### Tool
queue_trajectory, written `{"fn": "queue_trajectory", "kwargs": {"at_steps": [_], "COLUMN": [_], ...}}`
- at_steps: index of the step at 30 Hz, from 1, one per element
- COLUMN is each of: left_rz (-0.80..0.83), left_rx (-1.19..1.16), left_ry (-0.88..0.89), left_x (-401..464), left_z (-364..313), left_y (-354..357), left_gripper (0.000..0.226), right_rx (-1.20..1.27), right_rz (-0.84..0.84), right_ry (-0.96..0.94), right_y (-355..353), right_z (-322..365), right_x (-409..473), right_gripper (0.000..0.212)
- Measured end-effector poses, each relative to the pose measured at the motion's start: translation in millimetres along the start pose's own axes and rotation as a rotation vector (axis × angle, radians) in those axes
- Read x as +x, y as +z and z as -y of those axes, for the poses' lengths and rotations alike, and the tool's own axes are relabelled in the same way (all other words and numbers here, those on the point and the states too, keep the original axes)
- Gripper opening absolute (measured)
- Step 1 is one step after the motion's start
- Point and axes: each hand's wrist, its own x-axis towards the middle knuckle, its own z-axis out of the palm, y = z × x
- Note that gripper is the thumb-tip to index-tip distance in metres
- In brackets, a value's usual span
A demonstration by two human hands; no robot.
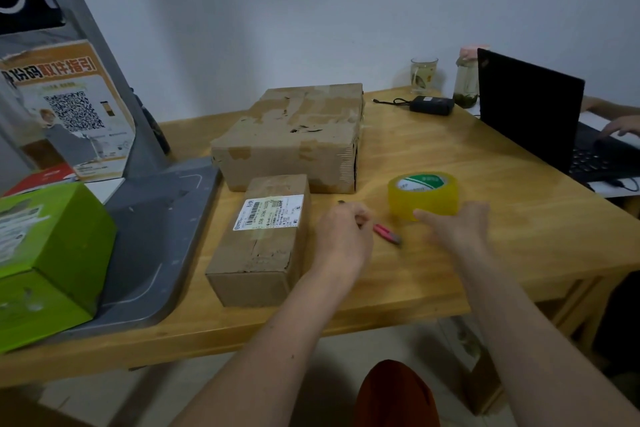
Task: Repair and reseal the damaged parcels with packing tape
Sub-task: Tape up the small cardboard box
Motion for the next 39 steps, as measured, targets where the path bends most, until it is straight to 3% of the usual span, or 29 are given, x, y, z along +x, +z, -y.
{"fn": "queue_trajectory", "kwargs": {"at_steps": [2, 4, 7, 10, 13, 17, 21, 26, 27, 30, 33, 39], "left_rz": [0.019, 0.040, 0.070, 0.127, 0.152, 0.141, 0.154, 0.155, 0.155, 0.126, 0.080, 0.034], "left_rx": [0.037, 0.102, 0.185, 0.226, 0.239, 0.269, 0.311, 0.304, 0.302, 0.266, 0.212, 0.098], "left_ry": [0.012, 0.031, 0.045, 0.031, 0.010, -0.017, -0.041, -0.063, -0.066, -0.058, -0.088, -0.154], "left_x": [-1.7, -1.3, 4.2, 10.2, 13.7, 16.2, 17.2, 17.3, 17.1, 16.0, 13.1, 8.9], "left_z": [-3.5, -7.0, -12.1, -15.8, -15.9, -16.7, -11.4, -3.2, -2.2, 1.7, 10.4, 27.5], "left_y": [1.0, 0.2, -4.3, -8.0, -7.5, -8.9, -11.6, -9.9, -9.2, -6.5, -2.8, 6.4], "left_gripper": [0.013, 0.015, 0.020, 0.021, 0.020, 0.021, 0.017, 0.034, 0.035, 0.016, 0.025, 0.019], "right_rx": [-0.259, -0.306, -0.309, -0.528, -0.676, -0.877, -0.884, -1.154, -1.149, -1.026, -1.026, -1.195], "right_rz": [-0.116, -0.134, -0.159, -0.144, -0.071, 0.067, 0.182, 0.317, 0.327, 0.402, 0.493, 0.665], "right_ry": [-0.164, -0.254, -0.217, -0.277, -0.476, -0.659, -0.623, -0.575, -0.571, -0.587, -0.605, -0.535], "right_y": [1.5, 5.3, 8.0, 8.7, 17.9, 34.8, 27.7, -3.1, -2.1, 14.3, 19.5, -18.3], "right_z": [1.3, 1.2, 1.2, -1.0, -9.9, -21.5, -12.8, 1.9, 3.1, 1.1, -2.6, 3.0], "right_x": [-7.7, -7.6, -4.7, -14.1, -33.2, -41.3, -44.4, -54.7, -56.5, -64.0, -64.1, -62.8], "right_gripper": [0.098, 0.083, 0.066, 0.025, 0.029, 0.018, 0.011, 0.009, 0.017, 0.030, 0.024, 0.018]}}
